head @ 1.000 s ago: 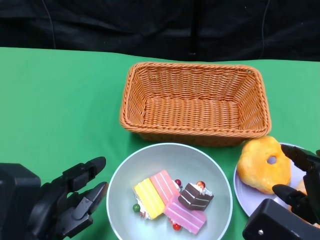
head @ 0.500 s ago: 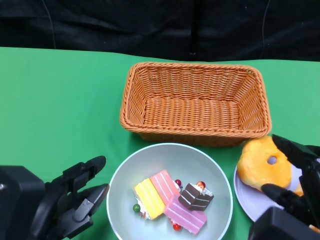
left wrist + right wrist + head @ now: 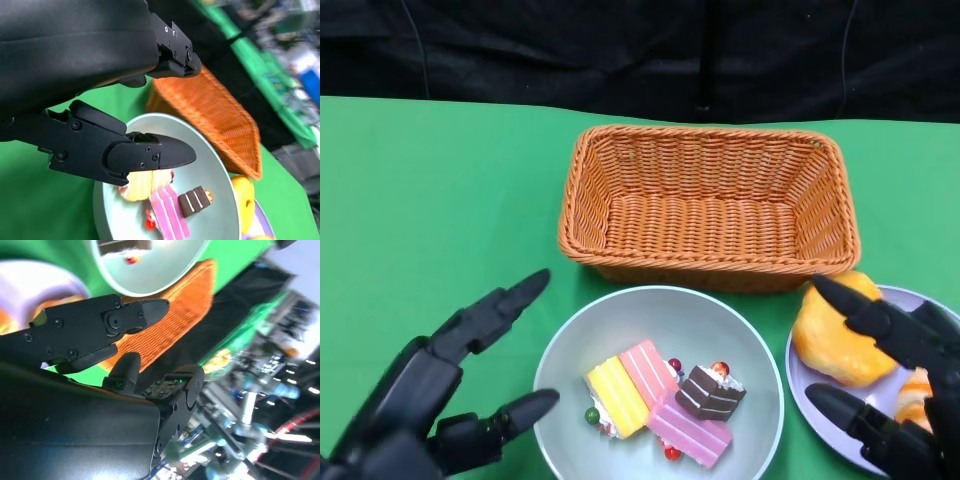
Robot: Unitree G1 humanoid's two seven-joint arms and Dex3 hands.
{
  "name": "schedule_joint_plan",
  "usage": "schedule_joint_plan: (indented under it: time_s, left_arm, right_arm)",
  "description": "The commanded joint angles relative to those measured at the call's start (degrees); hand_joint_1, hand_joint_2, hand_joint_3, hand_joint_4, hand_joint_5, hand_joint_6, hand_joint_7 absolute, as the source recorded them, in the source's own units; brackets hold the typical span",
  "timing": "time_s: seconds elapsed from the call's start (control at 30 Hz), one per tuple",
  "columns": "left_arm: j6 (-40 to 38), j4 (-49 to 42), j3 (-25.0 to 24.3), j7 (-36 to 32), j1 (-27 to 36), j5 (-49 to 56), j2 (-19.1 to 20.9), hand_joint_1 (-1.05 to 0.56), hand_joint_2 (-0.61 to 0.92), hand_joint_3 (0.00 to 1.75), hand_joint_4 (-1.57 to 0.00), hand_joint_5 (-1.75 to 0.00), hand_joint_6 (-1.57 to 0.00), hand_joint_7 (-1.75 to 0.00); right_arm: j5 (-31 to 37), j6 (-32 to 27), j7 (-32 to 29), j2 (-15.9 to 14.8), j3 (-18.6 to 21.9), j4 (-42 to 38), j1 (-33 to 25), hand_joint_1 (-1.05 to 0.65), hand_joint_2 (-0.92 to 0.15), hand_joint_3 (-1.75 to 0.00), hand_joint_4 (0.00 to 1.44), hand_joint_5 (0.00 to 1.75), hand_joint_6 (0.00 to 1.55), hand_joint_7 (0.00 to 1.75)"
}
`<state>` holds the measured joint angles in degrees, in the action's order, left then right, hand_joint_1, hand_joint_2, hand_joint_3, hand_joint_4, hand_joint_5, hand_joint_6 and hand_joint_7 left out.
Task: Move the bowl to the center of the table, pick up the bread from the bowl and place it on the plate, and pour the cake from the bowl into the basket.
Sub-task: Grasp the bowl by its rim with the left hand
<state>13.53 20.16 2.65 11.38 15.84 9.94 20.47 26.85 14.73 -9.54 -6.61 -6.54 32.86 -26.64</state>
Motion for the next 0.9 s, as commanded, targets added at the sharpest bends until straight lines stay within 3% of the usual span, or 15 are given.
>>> schedule_joint_plan:
  time_s: [0.03, 0.13, 0.23, 0.4, 0.43, 0.5, 0.63, 0.73, 0.9]
  left_arm:
    - [10.30, -3.37, -2.02, -0.16, -1.22, 3.31, 4.18, -0.43, 0.92, 0.30, -0.09, -0.61, -0.35, -0.05]
    - [14.10, -4.93, -2.66, -0.09, -1.61, 4.57, 5.25, -0.43, 0.92, 0.29, -0.11, -0.61, -0.37, -0.05]
    - [20.46, -5.78, -3.63, -0.42, -1.60, 7.61, 7.42, -0.43, 0.92, 0.25, -0.17, -0.61, -0.39, -0.05]
    - [22.75, -6.83, -4.13, -0.41, -1.77, 8.29, 7.31, -0.43, 0.92, 0.24, -0.19, -0.60, -0.40, -0.05]
    - [27.92, -7.45, -5.03, -1.94, -2.00, 12.15, 8.79, -0.43, 0.92, 0.24, -0.19, -0.60, -0.40, -0.05]
    - [34.94, -8.59, -6.29, -4.19, -2.38, 17.38, 10.53, -0.37, 0.81, 0.18, -0.33, -0.60, -0.53, -0.08]
    - [42.43, -13.29, -5.84, -8.15, -5.77, 26.84, 12.02, -0.34, 0.74, 0.16, -0.43, -0.60, -0.63, -0.09]
    - [44.86, -16.00, -4.14, -9.33, -7.73, 31.20, 12.50, -0.33, 0.71, 0.16, -0.47, -0.62, -0.66, -0.09]
    - [44.65, -16.05, -1.57, -9.19, -9.50, 38.67, 14.27, -0.34, 0.71, 0.17, -0.43, -0.63, -0.64, -0.06]
  right_arm:
    - [-4.34, 7.22, -2.52, 0.40, 1.81, -3.86, 0.60, -0.13, -0.66, -0.71, 0.32, 1.26, 0.39, 0.93]
    - [-5.57, 9.68, -2.68, 0.92, 2.37, -5.31, 0.83, -0.14, -0.61, -0.83, 0.37, 1.30, 0.34, 1.10]
    - [-9.65, 11.97, -2.49, 2.26, 2.46, -5.98, 0.81, -0.09, -0.57, -0.91, 0.44, 1.34, 0.39, 1.14]
    - [-10.41, 13.01, -1.70, 3.00, 2.96, -6.44, 0.83, -0.08, -0.54, -0.96, 0.46, 1.35, 0.41, 1.14]
    - [-13.52, 12.55, -0.98, 3.54, 2.03, -4.72, -0.28, -0.08, -0.54, -0.96, 0.46, 1.35, 0.41, 1.14]
    - [-17.62, 11.89, 0.20, 4.29, 0.95, -2.47, -1.71, -0.08, -0.55, -1.05, 0.62, 1.50, 0.58, 1.25]
    - [-21.29, 10.68, 2.18, 5.33, -0.46, -0.33, -2.67, -0.06, -0.52, -1.18, 0.73, 1.58, 0.66, 1.38]
    - [-21.45, 10.93, 2.74, 6.26, -1.12, -0.31, -2.62, -0.04, -0.48, -1.28, 0.77, 1.60, 0.67, 1.41]
    - [-20.27, 11.67, 2.98, 7.71, -2.27, -0.93, -2.64, -0.05, -0.44, -1.29, 0.78, 1.60, 0.67, 1.42]
